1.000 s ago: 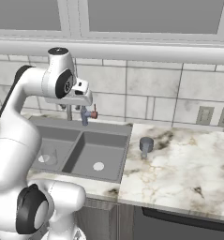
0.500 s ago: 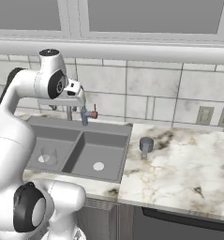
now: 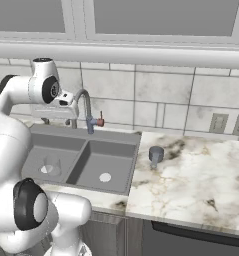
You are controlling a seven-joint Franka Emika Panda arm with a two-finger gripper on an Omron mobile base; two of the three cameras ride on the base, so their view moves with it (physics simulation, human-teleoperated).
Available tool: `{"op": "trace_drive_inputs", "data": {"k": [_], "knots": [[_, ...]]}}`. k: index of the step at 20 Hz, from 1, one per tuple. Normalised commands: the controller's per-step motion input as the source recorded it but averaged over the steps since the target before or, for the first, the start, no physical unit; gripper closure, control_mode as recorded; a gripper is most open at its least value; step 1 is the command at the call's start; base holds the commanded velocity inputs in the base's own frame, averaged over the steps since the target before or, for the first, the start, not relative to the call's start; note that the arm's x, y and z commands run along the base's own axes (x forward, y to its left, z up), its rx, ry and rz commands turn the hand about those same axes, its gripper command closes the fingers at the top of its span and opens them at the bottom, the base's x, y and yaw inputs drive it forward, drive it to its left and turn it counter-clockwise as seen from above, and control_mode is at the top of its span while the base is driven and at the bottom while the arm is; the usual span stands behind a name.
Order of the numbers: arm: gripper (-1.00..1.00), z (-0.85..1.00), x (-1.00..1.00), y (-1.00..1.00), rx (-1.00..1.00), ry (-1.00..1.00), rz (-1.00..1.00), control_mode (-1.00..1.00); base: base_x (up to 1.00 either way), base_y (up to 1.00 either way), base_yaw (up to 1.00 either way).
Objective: Move any existing items from the left basin to the right basin for drying. Then move the measuring cup from the counter to the left basin of the sink for washing.
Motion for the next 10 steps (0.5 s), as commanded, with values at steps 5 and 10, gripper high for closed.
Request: {"op": "trace_drive_inputs", "data": {"k": [5, 10], "knots": [[-1.00, -0.29, 0.00, 0.23, 0.00, 0.10, 0.00, -1.00, 0.00, 0.00, 0.00], [-1.00, -0.28, -0.02, 0.07, 0.00, 0.01, -0.02, -1.00, 0.00, 0.00, 0.00]]}}
